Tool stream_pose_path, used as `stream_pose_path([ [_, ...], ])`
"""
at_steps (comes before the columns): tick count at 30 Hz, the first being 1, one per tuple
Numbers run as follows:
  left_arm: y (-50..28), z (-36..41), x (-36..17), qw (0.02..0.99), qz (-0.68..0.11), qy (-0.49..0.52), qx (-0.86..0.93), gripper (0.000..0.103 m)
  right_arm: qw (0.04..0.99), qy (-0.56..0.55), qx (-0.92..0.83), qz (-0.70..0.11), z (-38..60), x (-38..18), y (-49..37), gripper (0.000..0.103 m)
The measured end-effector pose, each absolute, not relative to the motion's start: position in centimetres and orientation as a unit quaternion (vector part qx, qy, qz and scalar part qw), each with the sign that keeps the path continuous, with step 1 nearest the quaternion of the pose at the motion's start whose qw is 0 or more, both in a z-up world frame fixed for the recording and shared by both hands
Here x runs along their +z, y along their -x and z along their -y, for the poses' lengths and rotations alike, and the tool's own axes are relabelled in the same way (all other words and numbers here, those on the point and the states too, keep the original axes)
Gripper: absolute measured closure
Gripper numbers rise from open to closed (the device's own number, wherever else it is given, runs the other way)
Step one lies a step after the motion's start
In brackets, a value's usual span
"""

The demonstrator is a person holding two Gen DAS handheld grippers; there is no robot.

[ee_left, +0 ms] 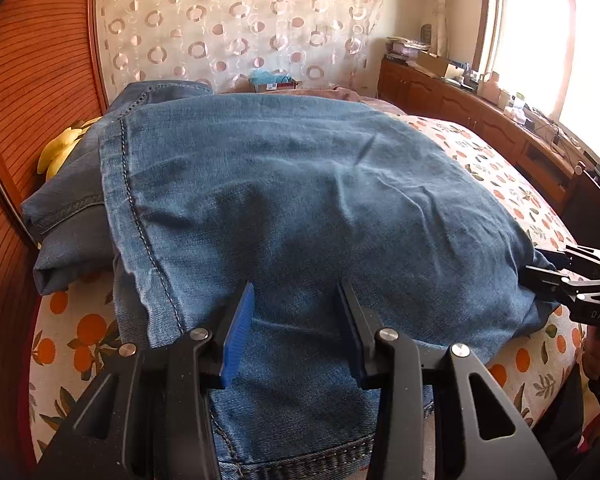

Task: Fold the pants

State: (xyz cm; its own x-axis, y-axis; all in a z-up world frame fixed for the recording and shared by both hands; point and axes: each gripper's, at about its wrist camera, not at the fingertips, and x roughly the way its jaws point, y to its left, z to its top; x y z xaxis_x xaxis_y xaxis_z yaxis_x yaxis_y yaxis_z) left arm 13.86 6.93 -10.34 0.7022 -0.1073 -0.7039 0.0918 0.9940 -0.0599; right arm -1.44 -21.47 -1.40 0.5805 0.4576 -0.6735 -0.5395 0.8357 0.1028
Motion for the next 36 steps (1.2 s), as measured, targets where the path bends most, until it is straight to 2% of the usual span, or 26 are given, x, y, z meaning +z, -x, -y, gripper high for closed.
stream_pose_path([
  [3,-14.0,-7.0,-9.9,0.921,-0.387,0.011,-0.05,0.06,0.887,0.052,0.283,-0.36,21.6,-1.4,1.4,0.055],
  [5,-14.1,-6.7,-9.1,0.92,-0.388,0.008,-0.052,0.06,0.884,0.042,0.298,-0.359,21.9,-1.4,1.6,0.069],
  [12,-15.0,-5.0,-5.1,0.93,-0.358,-0.01,-0.077,0.06,0.884,0.025,0.305,-0.355,22.8,-1.6,2.1,0.069],
  [20,-19.8,-1.2,-2.4,0.927,-0.355,-0.042,-0.115,0.06,0.896,0.009,0.31,-0.318,24.6,1.0,2.6,0.06],
  [36,-33.8,5.7,-5.7,0.86,-0.479,-0.07,-0.159,0.06,0.878,0.014,0.331,-0.347,22.9,-0.4,0.0,0.06],
])
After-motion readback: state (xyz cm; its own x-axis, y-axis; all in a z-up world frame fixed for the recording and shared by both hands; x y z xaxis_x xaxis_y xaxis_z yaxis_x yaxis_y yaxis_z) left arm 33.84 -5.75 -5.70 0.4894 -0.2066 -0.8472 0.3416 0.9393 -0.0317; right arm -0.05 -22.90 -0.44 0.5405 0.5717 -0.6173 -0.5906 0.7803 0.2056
